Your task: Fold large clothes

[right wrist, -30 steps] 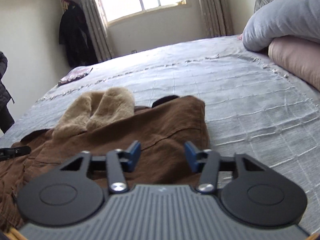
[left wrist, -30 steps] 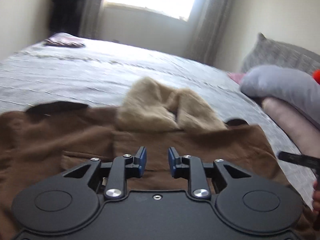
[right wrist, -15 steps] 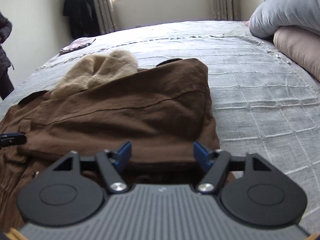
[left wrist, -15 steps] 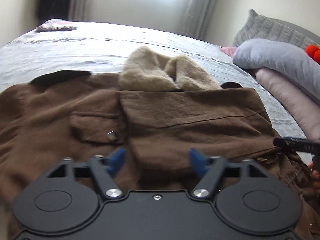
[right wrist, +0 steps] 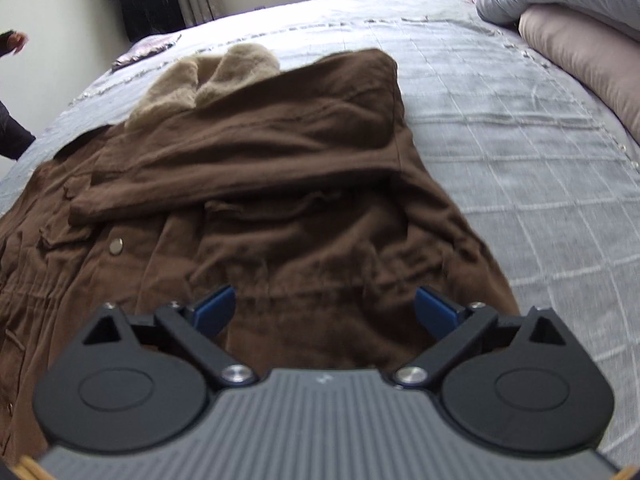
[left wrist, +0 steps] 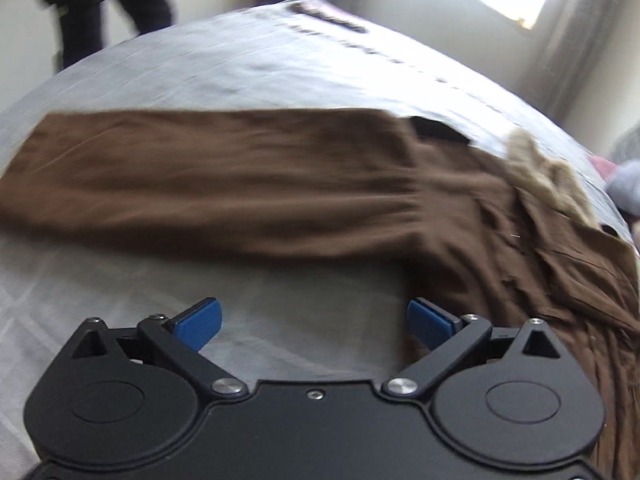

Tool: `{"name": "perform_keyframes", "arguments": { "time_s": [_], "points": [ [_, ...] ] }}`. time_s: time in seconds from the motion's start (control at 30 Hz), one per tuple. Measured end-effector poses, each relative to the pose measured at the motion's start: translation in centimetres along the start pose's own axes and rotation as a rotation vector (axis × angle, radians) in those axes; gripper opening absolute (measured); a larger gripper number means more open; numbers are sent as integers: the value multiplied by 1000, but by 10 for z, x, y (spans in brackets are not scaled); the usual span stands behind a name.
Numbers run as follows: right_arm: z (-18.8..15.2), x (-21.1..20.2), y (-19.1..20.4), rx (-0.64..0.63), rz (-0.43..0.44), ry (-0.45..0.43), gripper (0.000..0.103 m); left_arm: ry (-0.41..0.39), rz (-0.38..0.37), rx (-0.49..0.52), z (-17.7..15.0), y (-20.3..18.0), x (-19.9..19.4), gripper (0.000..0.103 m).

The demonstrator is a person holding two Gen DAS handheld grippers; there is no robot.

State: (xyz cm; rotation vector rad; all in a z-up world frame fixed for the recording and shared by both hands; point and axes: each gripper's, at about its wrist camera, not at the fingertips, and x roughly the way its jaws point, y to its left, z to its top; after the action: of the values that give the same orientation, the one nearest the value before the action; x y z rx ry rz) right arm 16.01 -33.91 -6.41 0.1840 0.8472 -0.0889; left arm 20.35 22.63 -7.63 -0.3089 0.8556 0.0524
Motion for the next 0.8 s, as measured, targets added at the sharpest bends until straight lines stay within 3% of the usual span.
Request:
{"name": "perform_keyframes", "arguments": {
  "time_s": [0.17,0.3,0.67,0.73,0.8],
  "points": [
    [-12,-1,9,-6,-27,58,99,23,35,-122,-1,59,4,101],
    [-15,-4,18,-33,-44,69,100,-18,-4,-194,8,83,4,101],
    [-13,-8,25,-40,-41,78,100,-178,-117,-595,36,146,20,98],
    [-12,-8,25,-35,-44,81,100,-216,-113,-628,40,151,24,91],
    [-12,-8,24,-36,-47,78,100,-255,-81,-639,46,154,29,64]
  ]
}}
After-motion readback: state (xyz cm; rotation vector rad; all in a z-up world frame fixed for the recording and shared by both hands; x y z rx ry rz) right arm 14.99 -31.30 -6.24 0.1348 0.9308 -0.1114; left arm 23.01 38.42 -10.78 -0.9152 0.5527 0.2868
